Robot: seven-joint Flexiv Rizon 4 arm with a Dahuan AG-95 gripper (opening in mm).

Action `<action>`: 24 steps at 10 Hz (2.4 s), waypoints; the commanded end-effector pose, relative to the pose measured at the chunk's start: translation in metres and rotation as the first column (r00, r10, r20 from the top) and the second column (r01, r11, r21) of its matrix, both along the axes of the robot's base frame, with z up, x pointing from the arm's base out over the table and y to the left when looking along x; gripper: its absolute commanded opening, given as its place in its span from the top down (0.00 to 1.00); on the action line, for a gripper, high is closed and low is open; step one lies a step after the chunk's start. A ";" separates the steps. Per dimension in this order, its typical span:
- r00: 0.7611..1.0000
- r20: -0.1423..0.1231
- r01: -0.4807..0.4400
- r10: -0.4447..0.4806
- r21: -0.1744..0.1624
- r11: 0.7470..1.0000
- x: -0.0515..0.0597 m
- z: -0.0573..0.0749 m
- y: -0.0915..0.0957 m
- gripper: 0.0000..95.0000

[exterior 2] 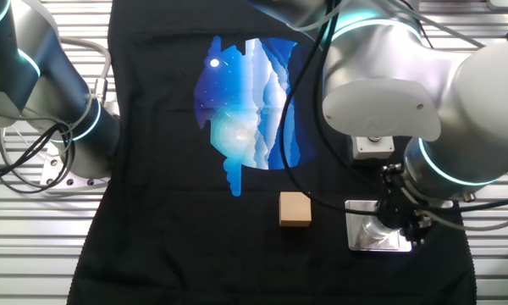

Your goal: Screw the lid onto the jar

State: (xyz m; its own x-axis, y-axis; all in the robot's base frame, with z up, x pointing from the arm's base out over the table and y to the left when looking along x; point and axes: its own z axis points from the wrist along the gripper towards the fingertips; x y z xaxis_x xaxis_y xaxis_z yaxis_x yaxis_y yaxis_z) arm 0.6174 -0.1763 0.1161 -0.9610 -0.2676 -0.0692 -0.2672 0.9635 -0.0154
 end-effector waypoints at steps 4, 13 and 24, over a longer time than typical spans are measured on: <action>0.975 -0.033 -0.219 0.218 -0.019 0.976 0.001 0.001 0.000 0.20; 0.823 -0.037 -0.568 0.567 -0.032 0.822 0.002 0.009 0.001 0.20; 0.794 -0.015 -0.607 0.607 -0.044 0.793 0.002 0.001 0.001 0.20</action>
